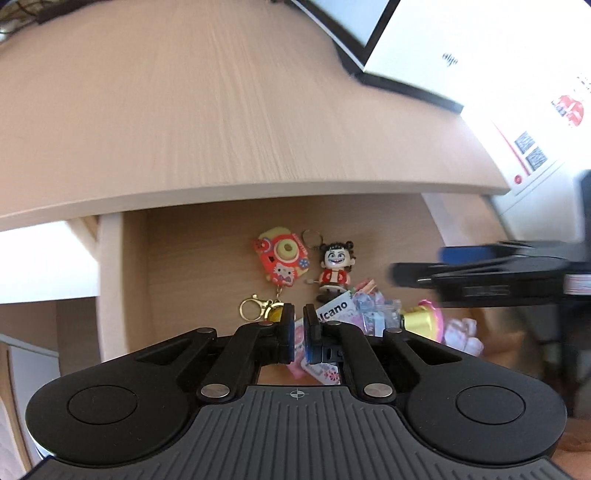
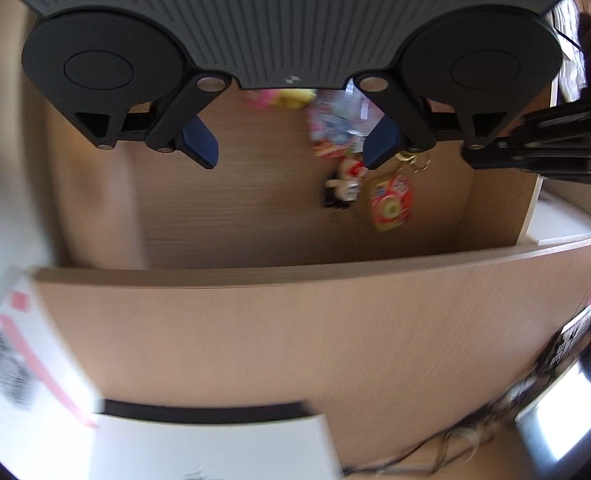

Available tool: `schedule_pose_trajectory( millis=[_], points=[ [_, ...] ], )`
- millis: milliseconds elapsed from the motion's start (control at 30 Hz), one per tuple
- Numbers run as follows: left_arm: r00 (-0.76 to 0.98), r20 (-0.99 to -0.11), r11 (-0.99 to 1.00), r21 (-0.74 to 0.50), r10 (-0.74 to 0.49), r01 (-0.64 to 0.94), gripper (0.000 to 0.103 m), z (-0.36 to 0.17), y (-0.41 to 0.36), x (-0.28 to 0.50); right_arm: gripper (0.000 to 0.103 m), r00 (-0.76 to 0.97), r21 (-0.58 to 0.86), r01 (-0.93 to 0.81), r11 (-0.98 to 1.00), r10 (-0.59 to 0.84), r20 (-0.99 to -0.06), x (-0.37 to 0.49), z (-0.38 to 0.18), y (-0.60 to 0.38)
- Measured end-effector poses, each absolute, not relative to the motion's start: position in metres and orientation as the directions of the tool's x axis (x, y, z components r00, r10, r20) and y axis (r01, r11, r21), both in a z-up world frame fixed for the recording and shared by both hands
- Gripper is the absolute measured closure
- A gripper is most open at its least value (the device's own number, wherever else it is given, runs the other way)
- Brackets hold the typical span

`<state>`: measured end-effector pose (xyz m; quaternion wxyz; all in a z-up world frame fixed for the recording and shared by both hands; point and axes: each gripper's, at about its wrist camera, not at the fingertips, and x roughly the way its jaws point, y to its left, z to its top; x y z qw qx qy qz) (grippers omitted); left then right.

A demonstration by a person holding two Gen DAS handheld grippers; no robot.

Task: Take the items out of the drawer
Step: 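Grasp the yellow-red keychain with the left tool while the right grasps the boy-figure keychain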

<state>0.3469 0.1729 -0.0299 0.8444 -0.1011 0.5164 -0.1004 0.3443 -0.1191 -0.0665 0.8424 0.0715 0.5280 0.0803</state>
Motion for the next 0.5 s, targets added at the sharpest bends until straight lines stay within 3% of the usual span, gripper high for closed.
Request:
schedule_pose_trajectory(
  millis=[167,333,400,500],
  points=[
    [0.415,-0.869,0.963,-0.241,-0.27,0.122,0.089,-0.044,0.137,0.356,0.022,0.419,0.132,-0.185,0.974,0.2,-0.886,0.356,-0.068,-0.088],
    [0.379,-0.865,0.912,-0.186,-0.328,0.365,0.087,-0.052,0.115,0.356,0.022,0.454,0.109,-0.171,0.979,0.177,-0.873,0.342,-0.056,-0.102],
    [0.39,-0.858,0.922,-0.213,-0.334,0.323,0.084,-0.055,0.118,0.365,0.022,0.463,0.126,-0.128,0.984,0.172,-0.87,0.335,-0.054,-0.115],
    [0.442,-0.859,0.964,-0.254,-0.259,0.072,0.083,-0.059,0.142,0.383,0.022,0.477,0.157,-0.072,0.985,0.172,-0.862,0.328,-0.054,-0.133]
  ],
)
